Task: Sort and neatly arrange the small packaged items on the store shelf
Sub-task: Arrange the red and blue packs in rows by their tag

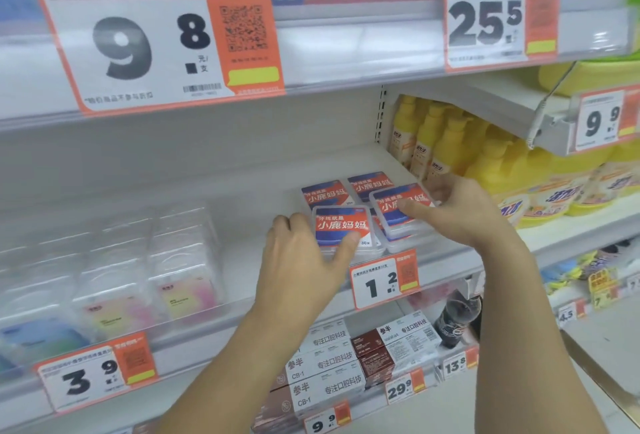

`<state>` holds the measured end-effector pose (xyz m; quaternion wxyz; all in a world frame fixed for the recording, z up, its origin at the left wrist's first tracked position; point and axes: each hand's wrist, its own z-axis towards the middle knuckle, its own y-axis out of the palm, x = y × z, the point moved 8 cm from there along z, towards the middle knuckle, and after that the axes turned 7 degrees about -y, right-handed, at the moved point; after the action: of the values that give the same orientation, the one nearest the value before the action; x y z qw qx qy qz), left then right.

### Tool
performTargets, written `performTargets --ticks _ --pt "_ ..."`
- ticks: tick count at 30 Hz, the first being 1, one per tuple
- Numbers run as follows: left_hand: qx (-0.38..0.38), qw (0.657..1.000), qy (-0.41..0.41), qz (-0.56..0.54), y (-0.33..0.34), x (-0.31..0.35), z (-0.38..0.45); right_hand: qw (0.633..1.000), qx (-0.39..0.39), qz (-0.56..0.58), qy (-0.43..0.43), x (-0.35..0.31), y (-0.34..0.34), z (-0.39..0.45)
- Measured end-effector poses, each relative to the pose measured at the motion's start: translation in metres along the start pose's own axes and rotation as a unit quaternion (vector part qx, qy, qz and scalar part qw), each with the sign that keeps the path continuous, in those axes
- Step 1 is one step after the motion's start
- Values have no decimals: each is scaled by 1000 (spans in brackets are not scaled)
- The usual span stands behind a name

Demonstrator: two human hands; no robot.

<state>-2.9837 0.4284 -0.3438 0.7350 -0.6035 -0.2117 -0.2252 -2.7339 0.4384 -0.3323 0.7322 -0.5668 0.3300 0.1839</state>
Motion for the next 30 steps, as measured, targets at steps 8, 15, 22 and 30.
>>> performTargets --ticks 8,15,22,30 --pt "-7 998 10 -67 15 6 -9 998 -54 32 15 14 7 1" --pt "42 998 -15 -38 27 8 -14 996 -75 57 -5 11 13 3" --pt "82 996 -21 -21 32 8 -17 996 -84 40 -11 10 14 2" --pt "68 997 -18 -12 33 11 -19 985 -158 59 -30 5 13 -7"
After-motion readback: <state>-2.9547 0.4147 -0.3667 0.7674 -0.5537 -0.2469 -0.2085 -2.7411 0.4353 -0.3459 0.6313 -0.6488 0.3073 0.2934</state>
